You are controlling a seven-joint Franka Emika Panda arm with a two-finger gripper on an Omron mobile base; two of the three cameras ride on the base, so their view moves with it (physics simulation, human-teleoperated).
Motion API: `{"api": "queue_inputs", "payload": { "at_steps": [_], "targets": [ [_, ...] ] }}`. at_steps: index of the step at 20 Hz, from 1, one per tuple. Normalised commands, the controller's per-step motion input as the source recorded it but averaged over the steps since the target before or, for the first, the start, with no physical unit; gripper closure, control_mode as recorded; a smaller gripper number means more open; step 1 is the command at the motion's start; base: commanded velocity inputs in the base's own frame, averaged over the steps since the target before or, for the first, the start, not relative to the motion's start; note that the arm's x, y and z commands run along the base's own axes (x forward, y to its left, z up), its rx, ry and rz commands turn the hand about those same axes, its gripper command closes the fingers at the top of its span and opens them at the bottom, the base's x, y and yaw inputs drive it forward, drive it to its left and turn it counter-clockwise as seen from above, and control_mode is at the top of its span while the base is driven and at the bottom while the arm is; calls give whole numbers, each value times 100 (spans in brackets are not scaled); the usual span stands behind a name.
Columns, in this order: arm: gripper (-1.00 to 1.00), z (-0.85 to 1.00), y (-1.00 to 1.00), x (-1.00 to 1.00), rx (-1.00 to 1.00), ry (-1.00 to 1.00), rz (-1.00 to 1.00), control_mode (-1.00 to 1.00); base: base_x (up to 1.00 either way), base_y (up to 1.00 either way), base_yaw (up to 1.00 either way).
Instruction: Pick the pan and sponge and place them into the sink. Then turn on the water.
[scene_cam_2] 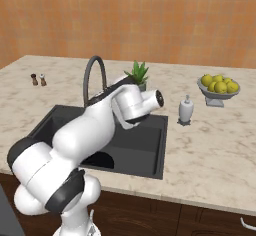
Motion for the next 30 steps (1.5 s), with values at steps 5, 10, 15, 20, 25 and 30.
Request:
{"api": "queue_inputs", "payload": {
  "at_steps": [5, 10, 15, 20, 25, 30],
  "targets": [
    [-100, -28, 0, 16, -13, 0, 0, -100, 0, 0, 0],
    [-100, -46, 19, 23, -13, -6, 0, -100, 0, 0, 0],
    [-100, -23, 15, 16, 0, -7, 0, -100, 0, 0, 0],
    [-100, 0, 16, 23, 3, -13, 0, -100, 0, 0, 0],
    [-100, -2, 22, 34, 0, -16, 0, -100, 0, 0, 0],
    [-100, -1, 3, 35, 1, -4, 0, -100, 0, 0, 0]
  ]
}}
